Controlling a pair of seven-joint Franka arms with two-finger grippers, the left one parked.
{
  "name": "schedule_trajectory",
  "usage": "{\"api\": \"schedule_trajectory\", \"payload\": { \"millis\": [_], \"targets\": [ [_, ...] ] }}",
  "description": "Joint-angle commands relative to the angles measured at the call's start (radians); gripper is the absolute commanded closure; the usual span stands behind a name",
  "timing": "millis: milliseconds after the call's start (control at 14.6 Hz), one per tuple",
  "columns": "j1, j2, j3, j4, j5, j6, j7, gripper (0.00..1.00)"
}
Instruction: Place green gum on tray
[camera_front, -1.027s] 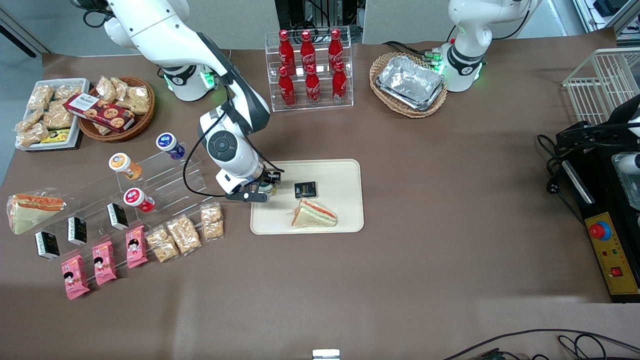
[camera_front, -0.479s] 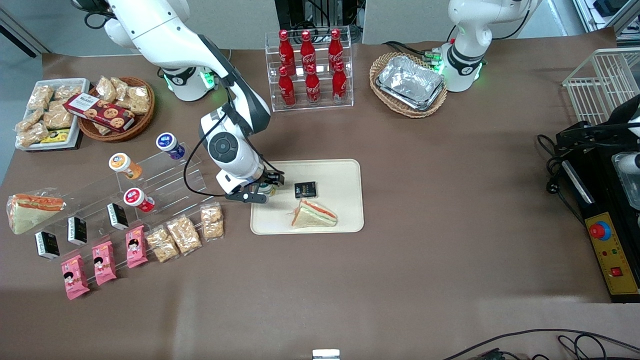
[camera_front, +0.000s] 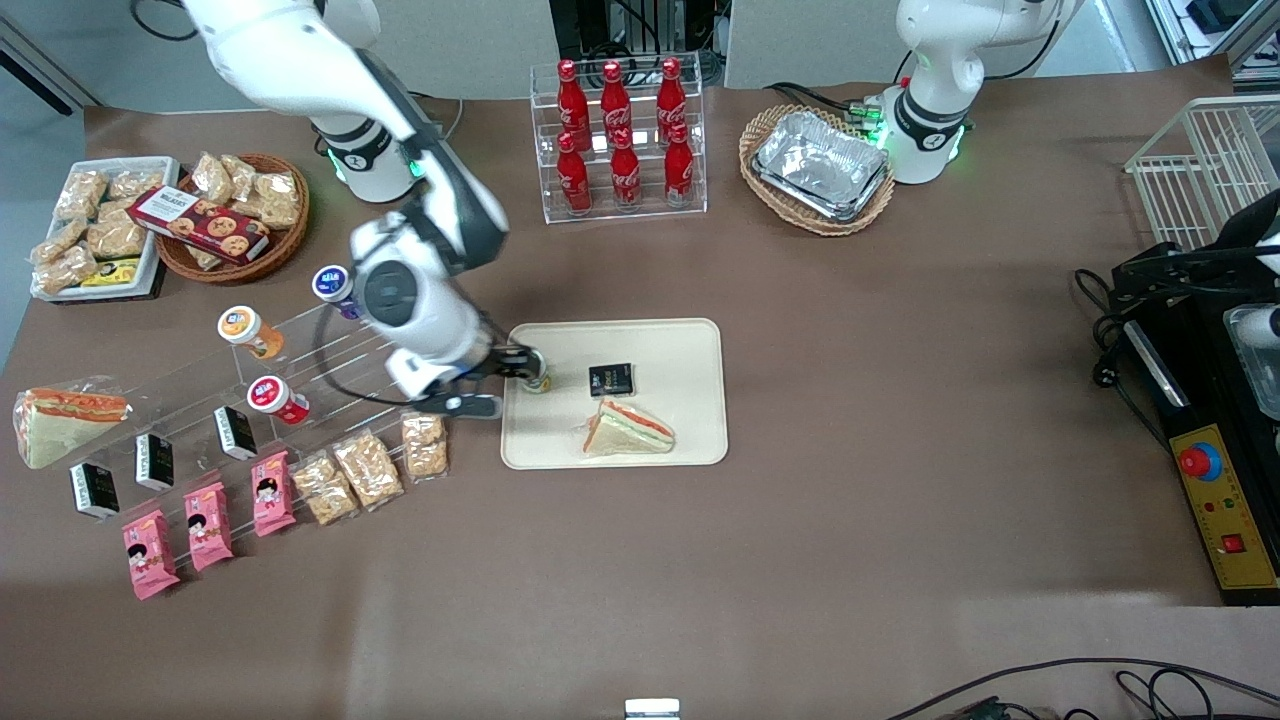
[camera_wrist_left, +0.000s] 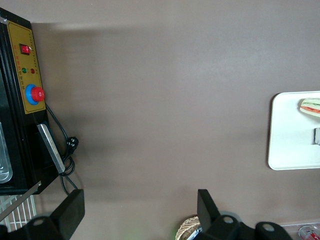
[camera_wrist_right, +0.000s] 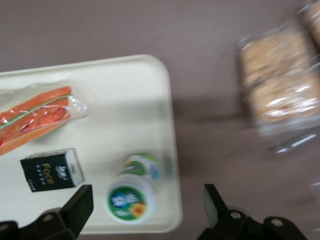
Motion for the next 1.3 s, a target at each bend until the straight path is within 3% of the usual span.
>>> {"api": "schedule_trajectory", "payload": {
  "millis": [0,205,548,685,890,1233],
  "targets": [
    [-0.176,-0.098,0.004,0.024,0.017,-0.146,-0.209,0.01],
    [-0.256,-0.159,0.001,0.067,0.011,-0.226,-0.267,0.01],
    [-0.386,-0.158,-0.002,0.299,0.008,-0.537,-0.32,0.01],
    [-0.425,-0.157,-0.002,0.354,0.006,-0.562,-0.323,0.0],
    [-0.437,-0.157,-0.002,0.425,-0.09,-0.605,-0.327,0.0],
    [-0.437,-0.16,-0.004,0.492,-0.158,-0.719,-0.34,0.0]
  ]
}}
